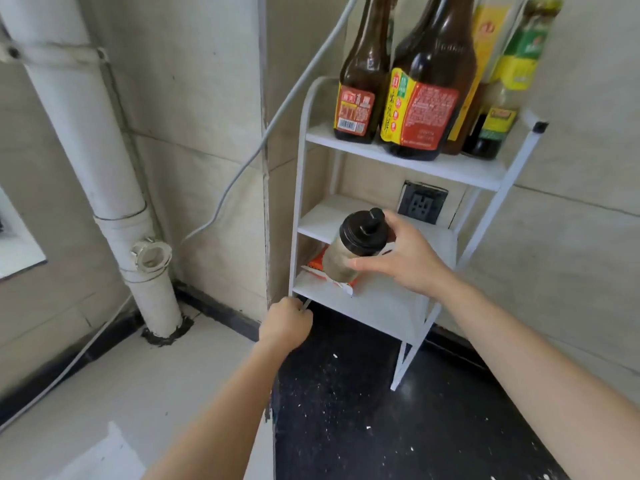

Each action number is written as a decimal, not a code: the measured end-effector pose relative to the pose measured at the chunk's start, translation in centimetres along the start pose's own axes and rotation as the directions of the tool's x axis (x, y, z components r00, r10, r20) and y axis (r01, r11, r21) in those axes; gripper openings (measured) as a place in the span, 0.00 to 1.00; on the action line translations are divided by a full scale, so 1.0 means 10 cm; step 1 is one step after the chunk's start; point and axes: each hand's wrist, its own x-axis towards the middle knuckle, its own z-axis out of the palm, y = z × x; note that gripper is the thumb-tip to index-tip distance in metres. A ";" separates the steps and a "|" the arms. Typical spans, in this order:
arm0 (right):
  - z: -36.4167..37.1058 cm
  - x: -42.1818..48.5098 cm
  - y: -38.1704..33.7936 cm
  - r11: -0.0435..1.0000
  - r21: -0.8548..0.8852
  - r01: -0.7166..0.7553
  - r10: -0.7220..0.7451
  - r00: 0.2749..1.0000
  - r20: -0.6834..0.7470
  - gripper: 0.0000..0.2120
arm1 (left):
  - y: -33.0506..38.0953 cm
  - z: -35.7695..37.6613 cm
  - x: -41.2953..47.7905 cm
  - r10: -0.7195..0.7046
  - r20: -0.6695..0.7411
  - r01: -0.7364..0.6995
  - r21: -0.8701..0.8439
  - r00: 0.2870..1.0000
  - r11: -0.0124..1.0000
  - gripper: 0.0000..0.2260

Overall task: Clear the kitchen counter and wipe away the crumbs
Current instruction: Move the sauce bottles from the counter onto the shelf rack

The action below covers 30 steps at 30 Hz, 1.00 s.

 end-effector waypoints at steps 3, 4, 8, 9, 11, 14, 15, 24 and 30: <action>-0.13 0.21 -0.13 0.996 -0.030 0.089 -0.092 0.989 -0.118 0.28 | 0.37 -0.29 0.23 0.061 -0.315 -0.152 -0.271 0.947 0.950 0.18; -0.13 0.27 -0.13 0.994 -0.043 0.099 -0.104 0.984 -0.146 0.29 | 0.47 -0.36 0.29 0.057 -0.360 -0.179 -0.316 0.931 0.932 0.19; -0.05 0.60 -0.01 0.982 -0.170 0.079 -0.115 0.970 -0.213 0.30 | 0.68 -0.52 0.54 0.062 -0.379 -0.213 -0.374 0.923 0.903 0.24; -0.02 0.67 0.03 0.978 -0.203 0.052 -0.098 0.969 -0.225 0.31 | 0.68 -0.52 0.58 0.060 -0.360 -0.206 -0.384 0.931 0.900 0.25; -0.01 0.86 0.09 0.974 -0.226 0.007 -0.068 0.962 -0.265 0.33 | 0.68 -0.52 0.67 0.075 -0.337 -0.212 -0.391 0.939 0.896 0.23; 0.00 1.10 0.09 0.986 -0.164 -0.011 -0.043 0.947 -0.319 0.27 | 0.64 -0.50 0.74 0.073 -0.357 -0.242 -0.459 0.931 0.855 0.14; 0.01 1.18 0.09 0.990 -0.138 -0.013 -0.031 0.949 -0.315 0.25 | 0.62 -0.49 0.77 0.067 -0.364 -0.251 -0.486 0.929 0.837 0.12; 0.04 1.66 0.10 0.980 -0.018 -0.197 0.188 0.954 -0.233 0.15 | 0.55 -0.44 0.83 0.092 -0.365 -0.274 -0.485 0.926 0.830 0.09; 0.03 1.64 0.07 0.975 0.025 -0.219 0.219 0.950 -0.223 0.16 | 0.57 -0.44 0.79 0.111 -0.384 -0.281 -0.421 0.916 0.862 0.13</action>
